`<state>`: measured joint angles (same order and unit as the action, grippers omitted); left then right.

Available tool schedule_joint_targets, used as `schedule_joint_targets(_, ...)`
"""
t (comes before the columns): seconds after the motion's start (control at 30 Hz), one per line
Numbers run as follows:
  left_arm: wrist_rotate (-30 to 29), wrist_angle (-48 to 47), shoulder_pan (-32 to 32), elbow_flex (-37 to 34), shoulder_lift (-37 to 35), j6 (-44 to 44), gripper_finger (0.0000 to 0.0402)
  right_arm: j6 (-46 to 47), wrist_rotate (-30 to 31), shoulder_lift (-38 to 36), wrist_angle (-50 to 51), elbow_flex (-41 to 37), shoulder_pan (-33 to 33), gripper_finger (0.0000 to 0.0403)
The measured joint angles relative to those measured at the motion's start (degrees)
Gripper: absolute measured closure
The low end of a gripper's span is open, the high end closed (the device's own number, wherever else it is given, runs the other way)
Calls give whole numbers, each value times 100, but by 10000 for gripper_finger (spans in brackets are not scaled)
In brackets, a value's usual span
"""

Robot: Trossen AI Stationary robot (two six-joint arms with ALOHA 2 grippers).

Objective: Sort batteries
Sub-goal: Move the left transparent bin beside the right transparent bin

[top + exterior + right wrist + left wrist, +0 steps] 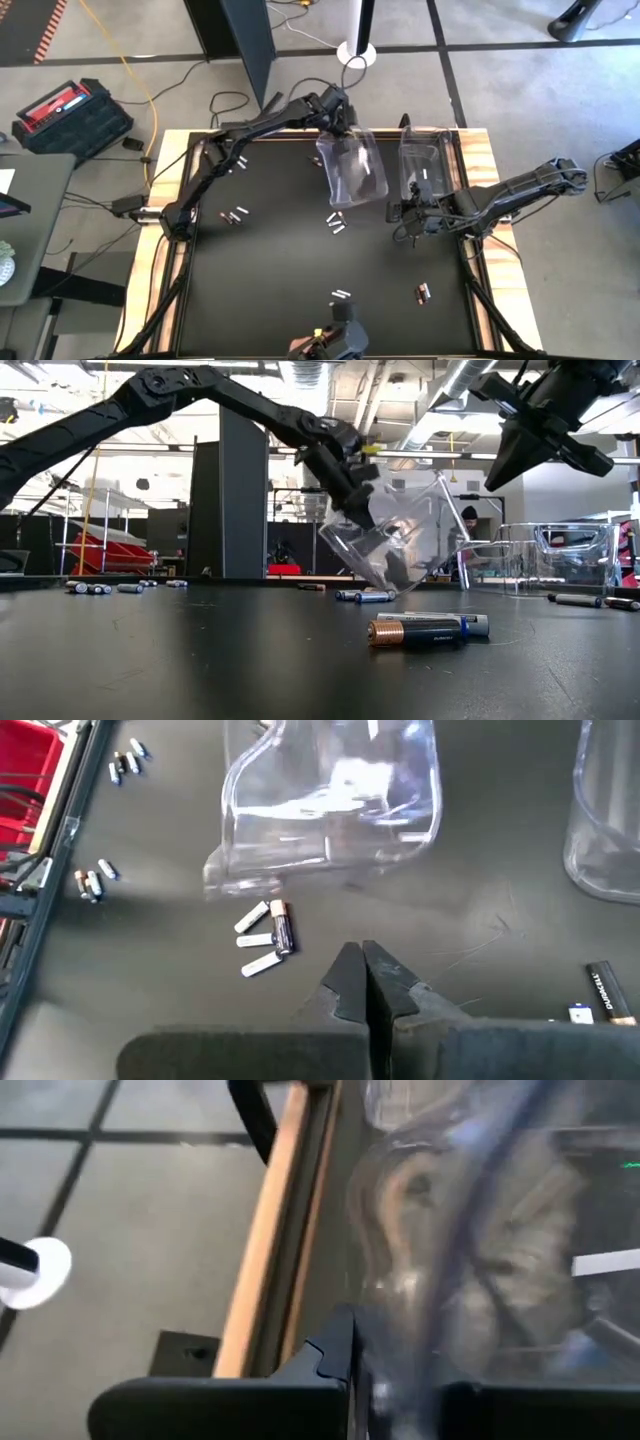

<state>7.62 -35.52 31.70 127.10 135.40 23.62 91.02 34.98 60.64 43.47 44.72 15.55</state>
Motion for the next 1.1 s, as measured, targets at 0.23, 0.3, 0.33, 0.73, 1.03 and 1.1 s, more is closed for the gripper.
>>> schedule_joint_targets(0.23,77,43,-62,21,244,-136,402,-3,-7,2,-78,2,28,392)
schedule_joint_targets(0.3,137,-47,-71,14,264,-136,402,-2,-7,2,-59,0,37,391)
schedule_joint_targets(0.33,127,-65,-82,14,265,-111,401,-7,-7,2,-68,2,48,391)
schedule_joint_targets(0.73,-303,662,-140,12,356,-163,367,-5,-12,4,-68,-1,57,390)
schedule_joint_targets(1.03,-356,513,-91,12,351,-37,329,-1,-17,4,-90,0,96,390)
schedule_joint_targets(1.1,-354,539,-87,12,351,-46,321,0,-17,4,-88,-1,96,390)
